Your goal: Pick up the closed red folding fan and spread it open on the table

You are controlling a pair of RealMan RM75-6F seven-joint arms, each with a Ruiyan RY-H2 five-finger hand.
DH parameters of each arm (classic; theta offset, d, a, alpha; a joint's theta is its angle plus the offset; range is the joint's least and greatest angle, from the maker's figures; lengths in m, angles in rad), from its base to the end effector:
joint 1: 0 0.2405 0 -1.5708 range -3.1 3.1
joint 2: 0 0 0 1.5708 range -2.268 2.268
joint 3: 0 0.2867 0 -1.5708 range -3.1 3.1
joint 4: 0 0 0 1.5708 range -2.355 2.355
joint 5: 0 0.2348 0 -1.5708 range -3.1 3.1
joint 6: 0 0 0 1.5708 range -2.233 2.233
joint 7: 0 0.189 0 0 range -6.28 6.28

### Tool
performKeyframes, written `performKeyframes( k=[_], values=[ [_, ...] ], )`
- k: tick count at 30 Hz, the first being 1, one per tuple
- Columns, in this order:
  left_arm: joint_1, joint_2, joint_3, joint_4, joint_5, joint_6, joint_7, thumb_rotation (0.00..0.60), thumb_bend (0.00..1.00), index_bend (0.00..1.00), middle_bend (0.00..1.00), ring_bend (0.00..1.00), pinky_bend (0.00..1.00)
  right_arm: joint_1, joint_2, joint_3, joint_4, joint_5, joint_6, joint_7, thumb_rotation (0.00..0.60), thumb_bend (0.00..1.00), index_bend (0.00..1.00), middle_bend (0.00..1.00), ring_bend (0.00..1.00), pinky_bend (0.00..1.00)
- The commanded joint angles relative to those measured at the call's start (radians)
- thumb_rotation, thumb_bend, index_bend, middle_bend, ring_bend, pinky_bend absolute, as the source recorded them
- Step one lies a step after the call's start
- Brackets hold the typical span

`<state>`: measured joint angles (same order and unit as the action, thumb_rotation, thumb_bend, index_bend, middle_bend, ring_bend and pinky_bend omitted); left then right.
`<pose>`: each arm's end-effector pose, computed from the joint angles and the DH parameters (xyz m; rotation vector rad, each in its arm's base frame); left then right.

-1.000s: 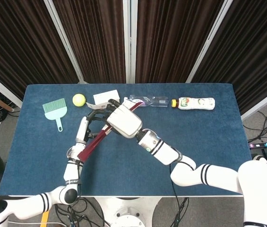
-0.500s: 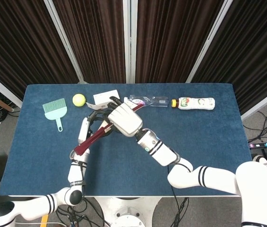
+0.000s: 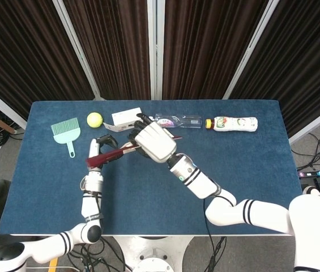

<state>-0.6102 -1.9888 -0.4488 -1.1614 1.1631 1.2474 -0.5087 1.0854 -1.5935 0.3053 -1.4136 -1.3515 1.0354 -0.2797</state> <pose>-0.1575 0.4192 -0.0842 -0.8164 -1.6666 -1.7685 0.0479 -0.4408 -0.0270 1.9900 -0.4189 1.4090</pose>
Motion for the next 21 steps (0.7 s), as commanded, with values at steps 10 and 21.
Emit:
performKeyframes(
  k=[10,21],
  values=[
    [0.066,0.126,0.102,0.069,0.079,0.107,0.323,0.6,0.23,0.72,0.74,0.53,0.56,-0.117,0.169,-0.107,-0.142,-0.121,0.091,-0.109,0.6,0.77,0.73,0.59,0.34,0.17],
    [0.064,0.148,0.171,0.139,0.194,0.204,0.508,0.6,0.23,0.71,0.73,0.53,0.56,-0.22,0.243,-0.217,-0.132,-0.294,0.193,-0.192,0.6,0.77,0.73,0.59,0.35,0.14]
  ],
)
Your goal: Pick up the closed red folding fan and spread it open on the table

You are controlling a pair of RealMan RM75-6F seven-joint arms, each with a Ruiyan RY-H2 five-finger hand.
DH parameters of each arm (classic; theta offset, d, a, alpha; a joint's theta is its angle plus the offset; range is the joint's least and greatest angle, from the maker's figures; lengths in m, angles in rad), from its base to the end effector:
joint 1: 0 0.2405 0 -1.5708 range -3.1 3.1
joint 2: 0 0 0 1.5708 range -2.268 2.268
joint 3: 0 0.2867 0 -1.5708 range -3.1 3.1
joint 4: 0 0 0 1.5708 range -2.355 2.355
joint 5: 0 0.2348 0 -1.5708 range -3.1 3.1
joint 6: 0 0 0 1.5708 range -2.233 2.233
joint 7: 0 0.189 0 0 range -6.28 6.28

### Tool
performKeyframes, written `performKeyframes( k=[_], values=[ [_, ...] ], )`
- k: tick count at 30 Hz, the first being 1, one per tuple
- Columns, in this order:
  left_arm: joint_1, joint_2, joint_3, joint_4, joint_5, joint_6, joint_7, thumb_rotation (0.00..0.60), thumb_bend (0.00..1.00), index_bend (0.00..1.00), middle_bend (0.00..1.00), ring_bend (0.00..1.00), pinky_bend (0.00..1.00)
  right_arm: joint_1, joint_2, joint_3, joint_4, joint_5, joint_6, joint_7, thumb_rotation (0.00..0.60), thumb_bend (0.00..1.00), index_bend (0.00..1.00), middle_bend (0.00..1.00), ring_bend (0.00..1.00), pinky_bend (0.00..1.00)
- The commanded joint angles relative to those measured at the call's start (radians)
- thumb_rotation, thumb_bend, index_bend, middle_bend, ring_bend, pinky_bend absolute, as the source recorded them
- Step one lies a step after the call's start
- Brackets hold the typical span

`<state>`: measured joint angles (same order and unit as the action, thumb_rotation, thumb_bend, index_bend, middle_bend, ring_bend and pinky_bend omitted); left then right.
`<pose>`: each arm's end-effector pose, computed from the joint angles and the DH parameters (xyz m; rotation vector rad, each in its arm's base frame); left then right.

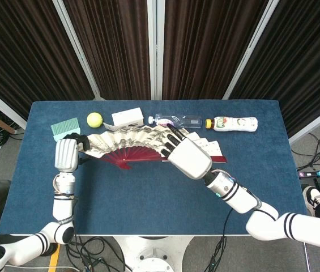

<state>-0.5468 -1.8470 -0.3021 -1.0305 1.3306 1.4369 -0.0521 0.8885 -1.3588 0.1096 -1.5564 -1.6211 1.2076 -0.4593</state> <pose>-0.2238 0.4093 -0.0163 -1.2132 -0.8878 -1.3612 -0.0494 -0.3914 0.0252 2.0115 0.0042 1.1888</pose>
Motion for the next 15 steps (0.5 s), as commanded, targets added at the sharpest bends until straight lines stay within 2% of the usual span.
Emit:
performKeyframes(
  k=[1,8,15],
  values=[
    [0.0,0.006,0.032,0.012,0.035,0.017,0.071,0.6,0.23,0.71,0.73,0.53,0.56,-0.031,0.008,-0.027,0.012,-0.032,0.027,-0.014,0.6,0.77,0.73,0.59,0.35,0.14],
    [-0.001,-0.015,0.097,0.04,0.111,0.053,0.177,0.6,0.23,0.71,0.72,0.53,0.56,-0.092,0.008,-0.065,0.045,-0.09,0.075,-0.072,0.6,0.77,0.73,0.59,0.35,0.11],
    [-0.01,-0.019,0.131,0.02,0.126,0.005,0.274,0.6,0.23,0.71,0.72,0.53,0.56,-0.147,-0.002,-0.1,0.066,-0.122,0.091,-0.124,0.6,0.77,0.73,0.59,0.35,0.08]
  ],
)
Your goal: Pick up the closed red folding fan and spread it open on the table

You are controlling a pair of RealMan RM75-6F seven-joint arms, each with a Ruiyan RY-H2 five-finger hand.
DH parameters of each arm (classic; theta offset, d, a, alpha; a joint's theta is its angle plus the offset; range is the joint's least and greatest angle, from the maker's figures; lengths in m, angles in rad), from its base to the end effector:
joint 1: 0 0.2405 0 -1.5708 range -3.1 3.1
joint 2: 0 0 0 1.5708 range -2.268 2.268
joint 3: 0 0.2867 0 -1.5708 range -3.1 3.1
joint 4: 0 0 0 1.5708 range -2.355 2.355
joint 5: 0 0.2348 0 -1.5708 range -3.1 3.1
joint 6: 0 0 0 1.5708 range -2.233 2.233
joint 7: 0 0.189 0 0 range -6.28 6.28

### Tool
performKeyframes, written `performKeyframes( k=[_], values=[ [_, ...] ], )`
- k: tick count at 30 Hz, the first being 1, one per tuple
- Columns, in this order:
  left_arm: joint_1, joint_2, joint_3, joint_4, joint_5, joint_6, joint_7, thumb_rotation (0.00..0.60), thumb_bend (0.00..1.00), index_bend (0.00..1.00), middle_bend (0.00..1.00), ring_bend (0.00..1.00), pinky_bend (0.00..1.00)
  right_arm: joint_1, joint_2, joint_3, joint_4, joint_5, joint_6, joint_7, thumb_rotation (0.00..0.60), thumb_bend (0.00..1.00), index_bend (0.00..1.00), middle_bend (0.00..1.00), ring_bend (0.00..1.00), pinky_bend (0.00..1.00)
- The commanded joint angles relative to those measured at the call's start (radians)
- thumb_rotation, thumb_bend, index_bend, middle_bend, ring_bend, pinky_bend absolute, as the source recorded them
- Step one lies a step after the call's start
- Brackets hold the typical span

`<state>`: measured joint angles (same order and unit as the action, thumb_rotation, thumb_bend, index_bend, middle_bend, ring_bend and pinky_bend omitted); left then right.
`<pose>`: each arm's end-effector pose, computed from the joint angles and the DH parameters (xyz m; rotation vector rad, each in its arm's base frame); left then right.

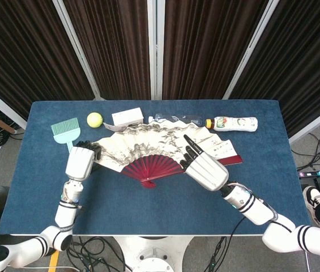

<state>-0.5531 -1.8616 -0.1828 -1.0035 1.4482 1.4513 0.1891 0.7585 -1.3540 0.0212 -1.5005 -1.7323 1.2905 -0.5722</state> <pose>-0.2056 0.3859 -0.0473 -1.4781 -0.6138 -1.1865 -0.1138 -0.3632 0.0223 1.9995 0.1376 1.0330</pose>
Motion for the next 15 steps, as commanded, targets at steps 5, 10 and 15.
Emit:
performKeyframes(
  k=[5,10,15],
  values=[
    [-0.007,-0.04,0.016,0.018,0.009,-0.015,0.091,0.6,0.23,0.71,0.72,0.53,0.56,-0.053,-0.053,-0.034,0.069,-0.039,0.025,-0.03,0.6,0.77,0.73,0.58,0.35,0.03],
    [-0.014,-0.085,0.02,0.067,0.008,-0.027,0.134,0.6,0.23,0.7,0.71,0.53,0.56,-0.091,-0.124,-0.047,0.156,-0.046,0.04,-0.031,0.6,0.77,0.7,0.55,0.32,0.0],
    [-0.02,-0.12,0.037,0.106,0.01,-0.057,0.189,0.6,0.19,0.59,0.65,0.5,0.54,-0.135,-0.199,-0.064,0.241,-0.046,0.054,-0.035,0.6,0.65,0.5,0.46,0.22,0.0]
  ],
)
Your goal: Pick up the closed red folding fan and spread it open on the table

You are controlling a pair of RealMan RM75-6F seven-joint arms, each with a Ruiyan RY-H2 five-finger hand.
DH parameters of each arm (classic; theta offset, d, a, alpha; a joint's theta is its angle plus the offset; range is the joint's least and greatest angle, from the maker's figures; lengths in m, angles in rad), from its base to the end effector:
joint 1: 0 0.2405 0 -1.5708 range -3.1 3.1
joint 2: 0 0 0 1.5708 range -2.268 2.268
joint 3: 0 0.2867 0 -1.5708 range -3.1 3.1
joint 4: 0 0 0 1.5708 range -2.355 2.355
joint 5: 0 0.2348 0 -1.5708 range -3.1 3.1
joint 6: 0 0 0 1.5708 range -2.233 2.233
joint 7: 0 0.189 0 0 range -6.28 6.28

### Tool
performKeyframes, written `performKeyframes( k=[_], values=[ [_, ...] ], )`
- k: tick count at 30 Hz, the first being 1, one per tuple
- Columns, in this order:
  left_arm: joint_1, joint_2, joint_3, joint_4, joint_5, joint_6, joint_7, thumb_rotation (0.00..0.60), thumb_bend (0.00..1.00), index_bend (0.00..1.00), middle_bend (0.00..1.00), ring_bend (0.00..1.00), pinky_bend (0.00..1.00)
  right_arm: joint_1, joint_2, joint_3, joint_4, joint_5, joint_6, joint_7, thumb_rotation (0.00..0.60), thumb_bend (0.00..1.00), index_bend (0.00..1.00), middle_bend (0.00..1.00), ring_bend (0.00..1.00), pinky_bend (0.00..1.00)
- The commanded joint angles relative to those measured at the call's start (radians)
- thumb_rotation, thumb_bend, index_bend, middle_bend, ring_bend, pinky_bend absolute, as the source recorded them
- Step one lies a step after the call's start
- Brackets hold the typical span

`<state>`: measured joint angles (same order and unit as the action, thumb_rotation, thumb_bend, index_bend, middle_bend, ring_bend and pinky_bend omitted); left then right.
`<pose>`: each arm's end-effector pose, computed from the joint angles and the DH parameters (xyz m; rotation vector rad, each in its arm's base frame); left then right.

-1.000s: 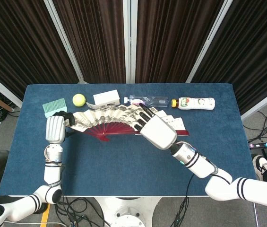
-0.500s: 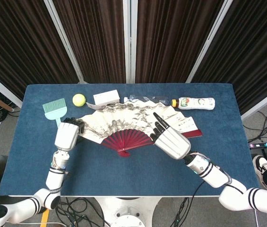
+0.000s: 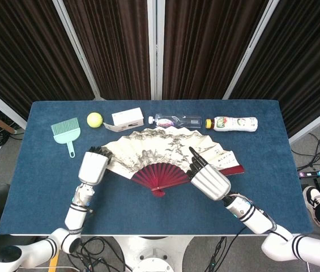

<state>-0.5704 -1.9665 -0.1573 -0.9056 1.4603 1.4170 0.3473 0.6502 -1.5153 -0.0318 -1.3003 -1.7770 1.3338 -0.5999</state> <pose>-0.1932 0.3780 -0.0897 -1.5691 -0.4990 -1.0491 -0.1675 -0.3420 -0.0257 2.0060 0.1272 0.9387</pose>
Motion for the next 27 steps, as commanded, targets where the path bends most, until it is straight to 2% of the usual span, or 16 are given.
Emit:
performKeyframes(
  k=[1,3,6,10,13,17,23,27],
  values=[
    [-0.003,-0.016,0.016,0.002,-0.005,-0.037,0.05,0.6,0.17,0.53,0.6,0.48,0.51,-0.036,-0.051,-0.013,0.053,0.005,0.01,-0.011,0.6,0.59,0.44,0.43,0.2,0.0],
    [-0.003,-0.013,0.021,-0.024,-0.017,-0.065,0.105,0.6,0.13,0.42,0.52,0.41,0.46,-0.055,-0.076,-0.014,0.065,0.025,0.003,-0.004,0.6,0.38,0.24,0.32,0.09,0.0],
    [-0.001,-0.005,0.013,-0.083,-0.05,-0.104,0.167,0.6,0.07,0.28,0.38,0.3,0.4,-0.077,-0.099,-0.014,0.065,0.056,-0.015,0.014,0.6,0.21,0.07,0.2,0.0,0.0],
    [0.002,0.012,0.008,-0.155,-0.074,-0.127,0.225,0.6,0.02,0.16,0.24,0.16,0.28,-0.103,-0.105,-0.014,0.046,0.092,-0.035,0.028,0.6,0.02,0.0,0.1,0.0,0.0],
    [0.003,0.023,0.009,-0.183,-0.08,-0.136,0.246,0.6,0.0,0.13,0.16,0.08,0.21,-0.111,-0.089,-0.004,0.006,0.132,-0.069,0.038,0.6,0.0,0.0,0.02,0.0,0.0],
    [0.003,0.044,-0.003,-0.23,-0.117,-0.171,0.288,0.6,0.0,0.1,0.08,0.01,0.11,-0.109,-0.046,0.015,-0.077,0.201,-0.141,0.045,0.6,0.0,0.0,0.0,0.0,0.0],
    [-0.001,0.103,-0.036,-0.341,-0.182,-0.226,0.294,0.6,0.0,0.06,0.01,0.0,0.07,-0.075,0.05,0.046,-0.19,0.284,-0.258,0.025,0.6,0.0,0.0,0.0,0.0,0.0],
    [-0.015,0.167,-0.052,-0.394,-0.198,-0.253,0.306,0.6,0.0,0.05,0.0,0.0,0.06,-0.058,0.108,0.064,-0.258,0.322,-0.301,0.029,0.6,0.0,0.0,0.0,0.0,0.0]
  ],
)
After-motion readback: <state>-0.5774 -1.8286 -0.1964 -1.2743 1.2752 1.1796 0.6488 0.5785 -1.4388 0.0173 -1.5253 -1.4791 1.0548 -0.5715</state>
